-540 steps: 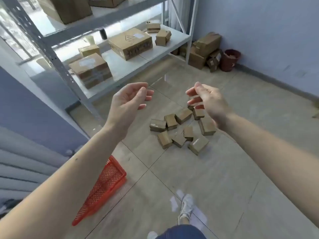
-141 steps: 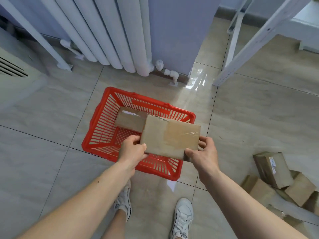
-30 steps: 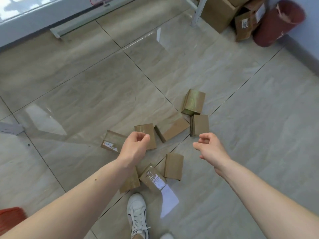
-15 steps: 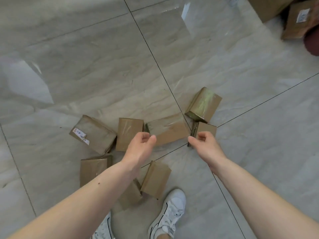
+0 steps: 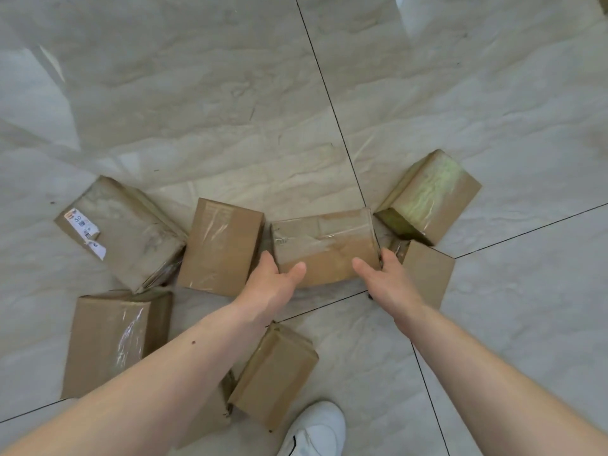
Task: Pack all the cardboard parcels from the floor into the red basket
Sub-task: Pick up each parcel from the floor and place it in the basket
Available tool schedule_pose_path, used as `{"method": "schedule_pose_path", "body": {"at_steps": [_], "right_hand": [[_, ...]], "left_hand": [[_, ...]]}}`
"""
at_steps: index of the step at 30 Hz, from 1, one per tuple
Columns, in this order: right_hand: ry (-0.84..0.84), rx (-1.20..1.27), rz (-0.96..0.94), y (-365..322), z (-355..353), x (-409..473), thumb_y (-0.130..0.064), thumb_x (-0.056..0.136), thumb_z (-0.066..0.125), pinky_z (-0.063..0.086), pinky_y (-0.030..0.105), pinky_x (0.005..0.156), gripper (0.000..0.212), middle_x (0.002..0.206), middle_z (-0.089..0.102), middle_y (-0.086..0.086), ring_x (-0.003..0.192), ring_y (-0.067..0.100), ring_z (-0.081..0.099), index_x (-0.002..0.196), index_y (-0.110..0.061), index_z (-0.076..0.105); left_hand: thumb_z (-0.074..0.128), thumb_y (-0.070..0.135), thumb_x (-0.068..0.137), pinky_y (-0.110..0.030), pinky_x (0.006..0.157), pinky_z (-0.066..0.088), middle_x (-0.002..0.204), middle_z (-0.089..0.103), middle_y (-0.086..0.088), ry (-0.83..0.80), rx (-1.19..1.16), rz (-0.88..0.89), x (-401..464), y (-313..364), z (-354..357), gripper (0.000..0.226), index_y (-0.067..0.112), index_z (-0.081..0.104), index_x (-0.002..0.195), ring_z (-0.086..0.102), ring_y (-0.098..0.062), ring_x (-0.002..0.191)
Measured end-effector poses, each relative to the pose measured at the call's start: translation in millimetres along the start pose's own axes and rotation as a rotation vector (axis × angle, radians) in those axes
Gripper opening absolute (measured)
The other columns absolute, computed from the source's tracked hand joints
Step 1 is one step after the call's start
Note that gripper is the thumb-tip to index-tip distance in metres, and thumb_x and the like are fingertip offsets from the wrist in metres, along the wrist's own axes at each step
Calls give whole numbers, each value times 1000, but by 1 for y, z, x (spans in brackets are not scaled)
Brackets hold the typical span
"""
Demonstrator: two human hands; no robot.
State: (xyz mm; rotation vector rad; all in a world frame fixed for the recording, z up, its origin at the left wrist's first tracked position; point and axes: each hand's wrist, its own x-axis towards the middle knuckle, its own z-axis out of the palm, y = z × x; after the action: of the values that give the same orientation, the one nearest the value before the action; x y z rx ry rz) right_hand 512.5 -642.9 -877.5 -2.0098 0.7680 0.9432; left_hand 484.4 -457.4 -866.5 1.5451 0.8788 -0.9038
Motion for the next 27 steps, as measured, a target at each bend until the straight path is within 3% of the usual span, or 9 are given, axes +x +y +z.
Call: {"method": "schedule_pose_path", "body": {"at_steps": [3, 8, 13, 16, 19, 23, 27], "right_hand": [[7, 3, 13, 2, 1, 5, -42, 88, 61, 44, 47, 108, 66, 139, 55, -4, 127, 22, 52, 146, -21, 37], [91, 43, 45, -8, -10, -13, -39, 88, 64, 50, 47, 100, 57, 127, 60, -2, 114, 25, 60, 137, -19, 42], [137, 57, 11, -41, -33, -60, -37, 90, 64, 45, 34, 86, 39, 109, 60, -2, 100, 19, 58, 117, -17, 45], [144, 67, -21, -72, -43, -97, -44, 86, 67, 48, 35, 83, 44, 97, 57, -8, 86, 13, 58, 112, -15, 46], [161, 67, -51, -102, -46, -136, -52, 79, 71, 51, 41, 91, 55, 97, 57, -7, 94, 15, 59, 111, -13, 49], [175, 61, -89, -140, -39, -189, -57, 72, 75, 52, 44, 92, 58, 99, 59, -5, 96, 17, 60, 104, -15, 52], [184, 93, -145, -173, -28, -239, -63, 59, 78, 56, 48, 88, 64, 98, 61, -2, 94, 17, 63, 95, -17, 52]], "left_hand": [[55, 40, 95, -30, 98, 34, 148, 43, 4, -19, -13, 17, 10, -1, 3, 64, 22, 26, 149, 42, -19, 134], [53, 39, 96, -30, 96, 33, 139, 45, 11, -74, -49, 50, -11, 11, 0, 58, 26, 30, 147, 42, -13, 123], [52, 34, 96, -42, 108, 40, 139, 47, -2, -6, -5, 112, -54, 35, -20, 42, 19, 40, 134, 48, -20, 125], [56, 36, 91, -46, 103, 46, 129, 53, -7, 93, -1, 155, -88, 51, -40, 39, 18, 44, 124, 55, -23, 115], [59, 42, 86, -46, 99, 48, 122, 56, -7, 174, 18, 177, -126, 65, -67, 44, 16, 45, 118, 57, -22, 109], [58, 36, 92, -42, 98, 46, 123, 54, -8, 279, 62, 211, -174, 81, -114, 37, 11, 48, 118, 55, -23, 110], [56, 35, 94, -32, 84, 44, 120, 57, -7, 323, 88, 256, -215, 97, -162, 33, 10, 52, 116, 55, -21, 106]]}}
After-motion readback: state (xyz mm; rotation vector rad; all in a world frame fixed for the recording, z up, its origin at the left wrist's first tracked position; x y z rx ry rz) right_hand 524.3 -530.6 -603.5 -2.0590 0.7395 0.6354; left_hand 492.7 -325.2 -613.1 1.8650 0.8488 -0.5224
